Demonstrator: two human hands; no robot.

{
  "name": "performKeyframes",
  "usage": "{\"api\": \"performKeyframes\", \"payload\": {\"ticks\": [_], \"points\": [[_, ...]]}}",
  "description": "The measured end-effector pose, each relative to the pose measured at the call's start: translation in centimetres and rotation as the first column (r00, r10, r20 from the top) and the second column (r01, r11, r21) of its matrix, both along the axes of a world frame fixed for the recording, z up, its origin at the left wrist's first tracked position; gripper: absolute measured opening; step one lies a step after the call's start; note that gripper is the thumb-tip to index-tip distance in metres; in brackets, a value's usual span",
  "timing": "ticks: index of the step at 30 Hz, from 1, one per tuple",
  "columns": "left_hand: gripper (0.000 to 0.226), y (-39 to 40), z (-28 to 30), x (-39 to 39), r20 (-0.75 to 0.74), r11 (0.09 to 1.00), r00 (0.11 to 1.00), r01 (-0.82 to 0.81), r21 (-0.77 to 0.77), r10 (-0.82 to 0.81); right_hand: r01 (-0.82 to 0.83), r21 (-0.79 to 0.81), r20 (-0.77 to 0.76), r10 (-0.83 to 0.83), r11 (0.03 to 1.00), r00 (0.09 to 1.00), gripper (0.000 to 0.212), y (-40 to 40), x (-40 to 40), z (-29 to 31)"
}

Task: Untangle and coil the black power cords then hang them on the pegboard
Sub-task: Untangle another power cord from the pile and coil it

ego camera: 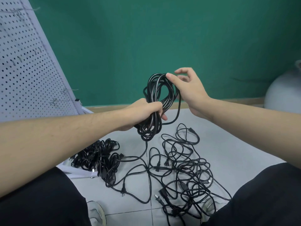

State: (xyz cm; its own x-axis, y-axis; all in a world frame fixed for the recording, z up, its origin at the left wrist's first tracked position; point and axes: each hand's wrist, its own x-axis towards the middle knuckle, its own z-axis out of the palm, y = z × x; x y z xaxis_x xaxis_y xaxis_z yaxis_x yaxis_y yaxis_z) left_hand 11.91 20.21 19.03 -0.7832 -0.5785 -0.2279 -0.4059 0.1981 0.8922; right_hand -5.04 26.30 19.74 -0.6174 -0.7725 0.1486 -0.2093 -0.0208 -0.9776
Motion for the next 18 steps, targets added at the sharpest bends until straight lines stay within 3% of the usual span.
{"api": "performKeyframes", "payload": {"ticks": [3, 5, 9, 13, 15, 18], "points": [[0.021, 0.1, -0.1, -0.1, -0.051, 0.999, 0.998, 0.040, 0.016, -0.039, -0.136, 0.051, 0.266, 0.117, 0.989, 0.957, 0.064, 0.3, 0.3, 0.1], [0.013, -0.1, -0.5, 0.0, -0.054, 0.999, 0.998, 0.044, 0.007, -0.043, -0.175, 0.034, 0.331, 0.154, 0.984, 0.931, 0.070, 0.4, 0.5, 0.3], [0.015, -0.2, -0.8, 0.2, -0.068, 0.994, 0.992, 0.101, -0.034, -0.103, -0.171, -0.051, 0.397, 0.177, 0.984, 0.900, 0.067, 0.0, 0.9, 0.5], [0.017, 0.7, 0.0, 0.1, -0.128, 0.982, 0.982, 0.155, 0.109, -0.141, -0.190, -0.142, 0.434, 0.234, 0.971, 0.870, 0.068, -0.8, 0.9, 0.6], [0.028, 0.8, 0.2, 0.0, -0.144, 0.967, 0.979, 0.170, 0.188, -0.144, -0.213, -0.183, 0.470, 0.275, 0.960, 0.839, 0.061, -0.9, 0.7, 0.8], [0.021, 0.9, 0.4, -0.3, -0.156, 0.972, 0.982, 0.132, 0.195, -0.103, -0.226, -0.203, 0.479, 0.298, 0.953, 0.826, 0.046, -0.8, 0.8, 1.2]]}}
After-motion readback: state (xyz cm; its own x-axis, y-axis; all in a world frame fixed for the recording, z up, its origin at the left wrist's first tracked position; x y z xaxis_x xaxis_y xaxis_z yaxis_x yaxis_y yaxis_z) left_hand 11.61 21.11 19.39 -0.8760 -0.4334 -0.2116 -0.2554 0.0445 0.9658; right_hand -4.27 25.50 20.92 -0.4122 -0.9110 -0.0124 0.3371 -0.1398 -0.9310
